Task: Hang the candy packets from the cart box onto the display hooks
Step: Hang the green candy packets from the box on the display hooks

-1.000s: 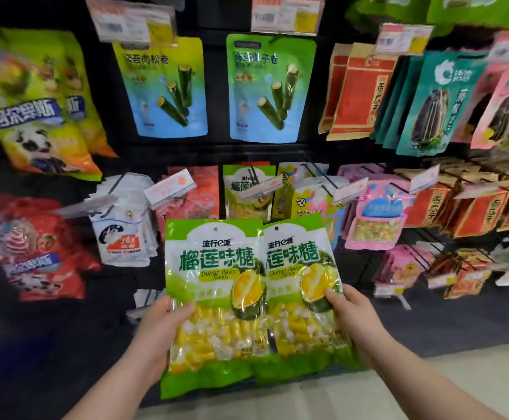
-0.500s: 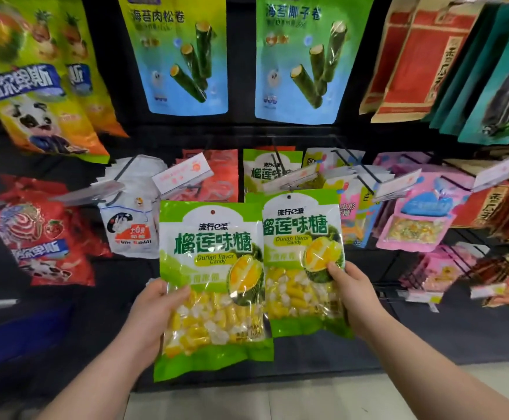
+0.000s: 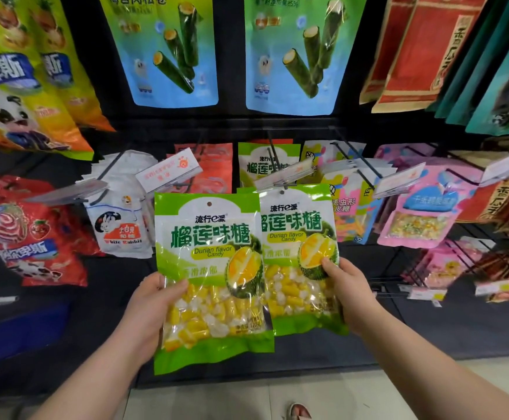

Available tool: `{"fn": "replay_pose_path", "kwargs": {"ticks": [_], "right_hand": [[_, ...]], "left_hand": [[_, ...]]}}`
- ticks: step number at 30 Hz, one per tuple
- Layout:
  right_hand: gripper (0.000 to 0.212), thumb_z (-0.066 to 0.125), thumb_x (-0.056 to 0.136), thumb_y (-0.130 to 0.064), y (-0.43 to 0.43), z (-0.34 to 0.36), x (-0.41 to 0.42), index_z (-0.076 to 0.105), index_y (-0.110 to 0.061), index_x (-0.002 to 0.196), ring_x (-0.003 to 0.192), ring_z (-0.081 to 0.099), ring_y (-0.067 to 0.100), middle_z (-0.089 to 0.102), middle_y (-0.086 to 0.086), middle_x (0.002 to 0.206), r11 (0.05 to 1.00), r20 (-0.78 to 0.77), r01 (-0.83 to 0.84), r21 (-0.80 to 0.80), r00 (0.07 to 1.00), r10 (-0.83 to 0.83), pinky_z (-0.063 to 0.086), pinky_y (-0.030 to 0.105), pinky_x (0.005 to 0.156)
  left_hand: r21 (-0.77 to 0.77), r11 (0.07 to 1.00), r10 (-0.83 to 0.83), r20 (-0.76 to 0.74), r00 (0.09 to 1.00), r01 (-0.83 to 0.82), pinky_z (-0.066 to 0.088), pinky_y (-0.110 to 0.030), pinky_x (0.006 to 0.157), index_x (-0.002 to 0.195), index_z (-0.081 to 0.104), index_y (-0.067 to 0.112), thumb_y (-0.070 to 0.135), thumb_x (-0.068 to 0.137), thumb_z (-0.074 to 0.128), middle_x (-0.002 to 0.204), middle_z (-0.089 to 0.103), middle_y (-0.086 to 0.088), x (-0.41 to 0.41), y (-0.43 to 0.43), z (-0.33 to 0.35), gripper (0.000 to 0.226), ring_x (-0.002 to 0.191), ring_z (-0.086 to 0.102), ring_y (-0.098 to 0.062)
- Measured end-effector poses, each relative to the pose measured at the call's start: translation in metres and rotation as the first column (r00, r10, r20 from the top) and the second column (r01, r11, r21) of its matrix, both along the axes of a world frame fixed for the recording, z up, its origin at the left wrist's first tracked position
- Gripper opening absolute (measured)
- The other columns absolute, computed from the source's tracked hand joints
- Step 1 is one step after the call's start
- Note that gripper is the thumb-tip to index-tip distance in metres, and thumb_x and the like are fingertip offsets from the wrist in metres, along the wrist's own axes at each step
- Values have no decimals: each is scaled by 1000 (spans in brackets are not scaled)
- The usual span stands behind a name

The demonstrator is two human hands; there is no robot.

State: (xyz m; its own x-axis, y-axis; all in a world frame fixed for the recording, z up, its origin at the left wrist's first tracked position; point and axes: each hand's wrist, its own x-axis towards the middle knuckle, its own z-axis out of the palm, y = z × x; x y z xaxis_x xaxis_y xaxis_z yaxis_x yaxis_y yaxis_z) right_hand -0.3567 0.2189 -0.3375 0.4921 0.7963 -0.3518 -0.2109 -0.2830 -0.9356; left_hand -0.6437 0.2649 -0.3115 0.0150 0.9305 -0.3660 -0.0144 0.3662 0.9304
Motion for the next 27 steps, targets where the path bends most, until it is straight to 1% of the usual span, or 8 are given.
{"fn": "replay_pose_path", "kwargs": {"ticks": [6, 11, 13, 18, 20, 22, 24, 27], "right_hand": [[15, 55, 95, -26, 16, -2, 2, 66, -17, 92, 97, 67, 40, 70, 17, 103, 1000, 33, -5, -16, 999, 5, 52, 59, 88], [13, 53, 96, -26, 46, -12, 5, 65, -23, 91, 100, 65, 34, 70, 9, 103, 1000, 42, -11, -10, 999, 12, 50, 55, 94], [14, 53, 95, -26, 61, -17, 8, 64, -24, 87, 102, 64, 34, 69, 6, 99, 1000, 53, 1, -10, 999, -1, 49, 53, 96], [27, 54, 93, -28, 106, -33, 22, 61, -6, 107, 100, 62, 38, 63, 24, 114, 1000, 93, 19, -20, 996, -17, 47, 59, 96], [30, 54, 94, -30, 123, -39, 26, 59, -6, 112, 93, 59, 30, 63, 22, 113, 1000, 85, 18, -20, 996, -16, 49, 52, 96], [28, 54, 95, -29, 139, -46, 31, 60, -7, 112, 88, 55, 26, 63, 23, 109, 1000, 61, 28, -5, 998, -27, 50, 42, 86], [25, 55, 95, -28, 149, -51, 34, 61, -9, 109, 90, 55, 24, 63, 16, 105, 1000, 53, 21, -8, 998, -21, 50, 49, 85], [19, 56, 94, -30, 158, -63, 40, 61, -13, 101, 87, 57, 25, 64, 22, 117, 999, 31, -30, -25, 999, 31, 50, 40, 79]], "left_hand": [[-8, 1000, 4, -7, 1000, -4, 51, -36, 65, 79, 54, 10, 4, 90, 60, 79, 64, -14, 3, 0, -3, 14, 70, 63, -28], [-1, 1000, -9, -6, 1000, 9, 54, -41, 69, 86, 57, 8, 6, 90, 61, 87, 66, -18, 6, 6, -14, 6, 77, 64, -32], [-2, 1000, -9, -4, 1000, 9, 53, -39, 67, 84, 57, 8, 5, 90, 60, 82, 68, -16, 9, 10, -21, 7, 74, 65, -31], [-10, 1000, -26, -5, 1000, 25, 51, -52, 78, 87, 52, -1, 6, 86, 64, 86, 63, -24, 16, 22, -43, 14, 80, 63, -33], [10, 1000, -26, 14, 1000, 26, 46, -46, 73, 82, 50, 4, 10, 77, 73, 82, 57, -21, 20, 28, -50, 24, 76, 57, -30], [24, 998, -50, 41, 998, 50, 42, -45, 73, 80, 49, 6, 12, 61, 79, 83, 54, -18, 26, 33, -56, 36, 76, 53, -29], [32, 997, -68, 85, 994, 66, 45, -45, 73, 78, 52, 5, 16, 51, 86, 82, 59, -19, 31, 36, -60, 45, 73, 58, -30], [57, 994, -102, 104, 989, 96, 49, -48, 76, 81, 60, 5, 47, 21, 94, 82, 69, -20, 37, 39, -71, 81, 74, 66, -33]]}}
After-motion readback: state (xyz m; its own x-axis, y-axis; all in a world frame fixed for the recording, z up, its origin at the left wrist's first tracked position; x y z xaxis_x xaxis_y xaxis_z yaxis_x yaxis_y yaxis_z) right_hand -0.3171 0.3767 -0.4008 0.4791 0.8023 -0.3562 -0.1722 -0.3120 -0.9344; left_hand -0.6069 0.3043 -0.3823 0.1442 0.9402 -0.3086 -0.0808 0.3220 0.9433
